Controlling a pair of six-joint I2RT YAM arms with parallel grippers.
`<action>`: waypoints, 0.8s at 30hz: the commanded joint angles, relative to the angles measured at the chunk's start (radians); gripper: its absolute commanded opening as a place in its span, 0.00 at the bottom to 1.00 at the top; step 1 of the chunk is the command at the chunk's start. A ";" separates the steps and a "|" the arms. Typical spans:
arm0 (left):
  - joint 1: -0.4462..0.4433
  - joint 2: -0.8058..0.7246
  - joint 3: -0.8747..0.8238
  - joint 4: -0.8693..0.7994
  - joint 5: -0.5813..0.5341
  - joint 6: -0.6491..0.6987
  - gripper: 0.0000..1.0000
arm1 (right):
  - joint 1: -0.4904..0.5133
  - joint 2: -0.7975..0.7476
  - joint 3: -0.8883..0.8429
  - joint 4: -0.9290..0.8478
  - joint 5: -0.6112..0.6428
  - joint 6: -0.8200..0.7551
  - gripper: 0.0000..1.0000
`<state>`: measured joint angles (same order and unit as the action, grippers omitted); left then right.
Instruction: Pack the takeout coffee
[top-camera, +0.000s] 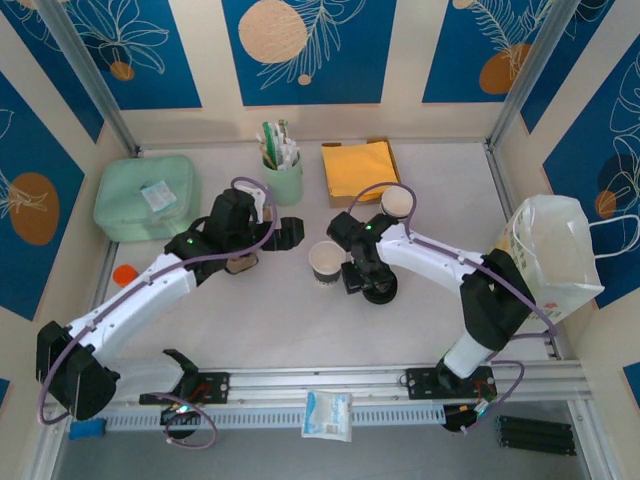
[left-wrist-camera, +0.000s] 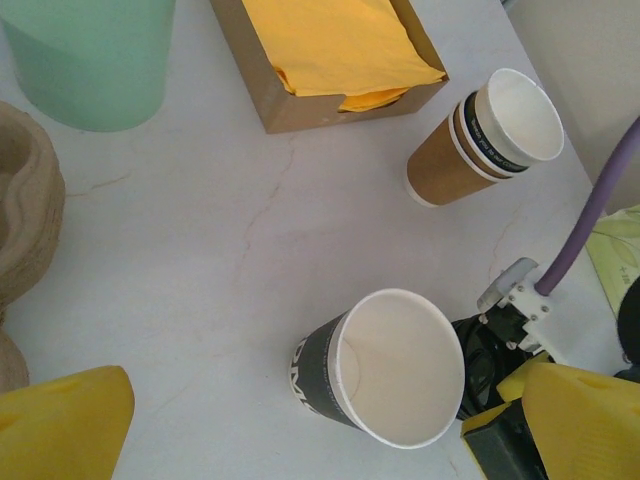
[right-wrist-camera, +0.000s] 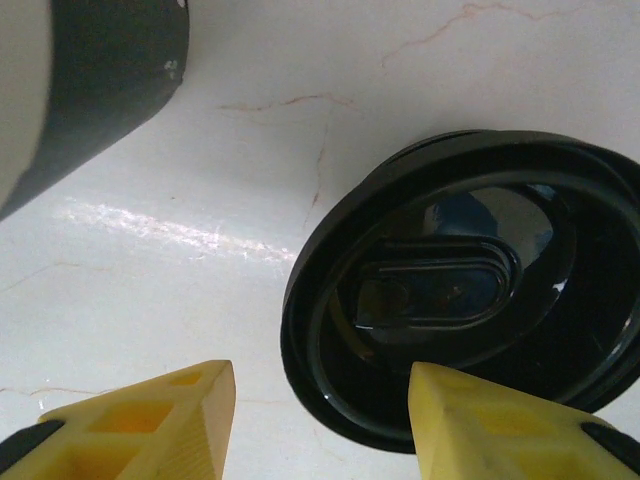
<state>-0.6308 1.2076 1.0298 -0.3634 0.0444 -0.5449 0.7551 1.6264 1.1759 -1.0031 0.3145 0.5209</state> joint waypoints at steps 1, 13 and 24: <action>-0.008 0.007 0.038 0.020 0.008 0.000 0.99 | 0.007 0.023 0.016 0.001 0.023 -0.018 0.50; -0.011 0.010 0.041 0.023 0.006 0.001 0.99 | 0.015 0.059 0.021 0.001 0.070 -0.039 0.40; -0.012 0.009 0.042 0.026 0.005 0.002 1.00 | 0.017 0.048 0.029 -0.010 0.081 -0.044 0.20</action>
<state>-0.6334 1.2148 1.0420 -0.3523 0.0444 -0.5446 0.7662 1.6741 1.1782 -0.9947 0.3859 0.4744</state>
